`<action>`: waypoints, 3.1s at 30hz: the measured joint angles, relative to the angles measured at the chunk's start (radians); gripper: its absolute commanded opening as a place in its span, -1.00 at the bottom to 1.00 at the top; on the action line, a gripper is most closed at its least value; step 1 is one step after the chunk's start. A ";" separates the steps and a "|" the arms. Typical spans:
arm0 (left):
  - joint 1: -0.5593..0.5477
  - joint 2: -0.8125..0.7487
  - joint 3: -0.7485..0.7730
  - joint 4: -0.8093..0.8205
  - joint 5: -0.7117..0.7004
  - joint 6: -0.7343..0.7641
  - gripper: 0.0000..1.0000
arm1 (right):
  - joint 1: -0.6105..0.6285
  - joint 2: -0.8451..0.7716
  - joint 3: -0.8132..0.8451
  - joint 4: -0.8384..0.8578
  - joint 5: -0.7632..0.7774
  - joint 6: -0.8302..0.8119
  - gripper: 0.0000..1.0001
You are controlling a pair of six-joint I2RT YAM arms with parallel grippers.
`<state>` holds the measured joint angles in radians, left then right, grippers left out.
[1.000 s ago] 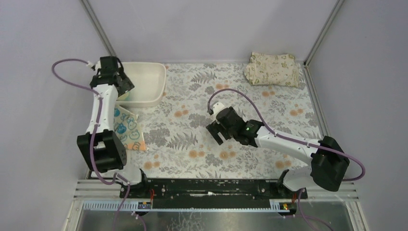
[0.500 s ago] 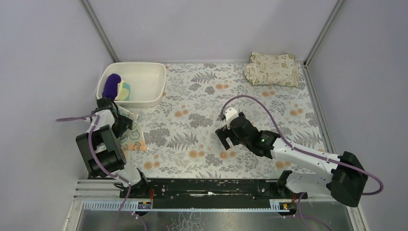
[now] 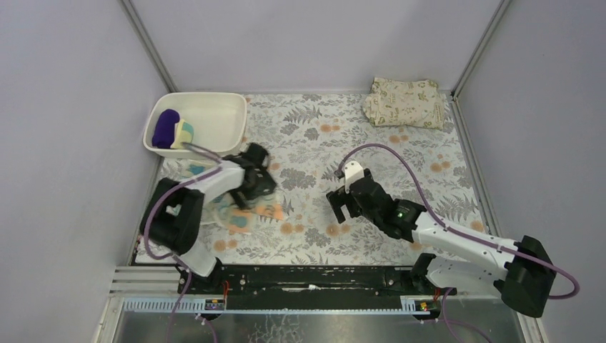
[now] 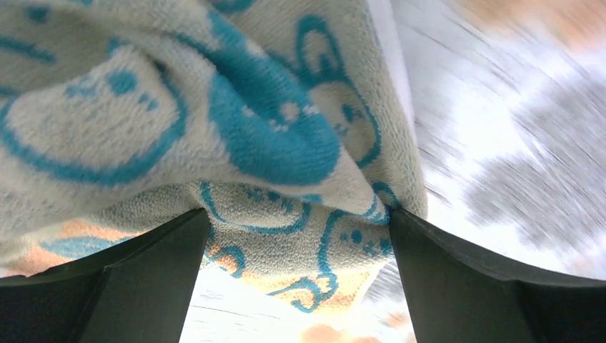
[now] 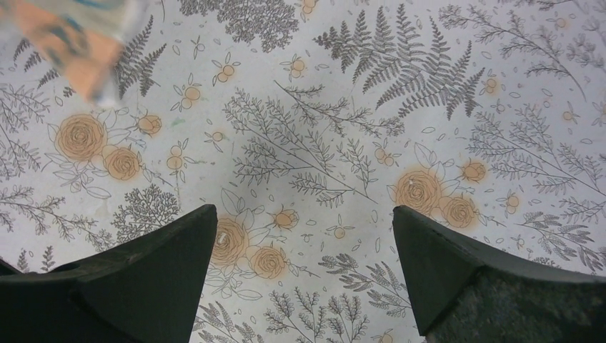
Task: Roll the towels
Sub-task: Move the towel to the center of the board, then flatten out the towel at the center of the board.
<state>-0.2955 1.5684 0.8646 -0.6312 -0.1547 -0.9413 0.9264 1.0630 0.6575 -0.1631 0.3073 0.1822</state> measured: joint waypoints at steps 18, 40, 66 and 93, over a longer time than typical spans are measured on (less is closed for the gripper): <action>-0.430 0.273 0.642 0.046 0.155 -0.044 0.92 | -0.003 -0.113 -0.005 -0.020 0.122 0.076 0.98; -0.171 0.197 0.207 -0.015 -0.012 0.204 0.09 | -0.267 0.022 -0.066 -0.154 0.105 0.369 0.55; -0.169 0.080 0.180 -0.075 0.014 0.253 0.32 | -0.392 0.271 -0.043 -0.180 -0.092 0.456 0.16; -0.203 0.137 0.131 -0.071 0.066 0.260 0.23 | -0.392 0.335 0.003 -0.175 -0.110 0.454 -0.61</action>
<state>-0.4980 1.7050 0.9958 -0.7017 -0.0891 -0.6815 0.5343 1.3983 0.6601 -0.3378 0.1974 0.6365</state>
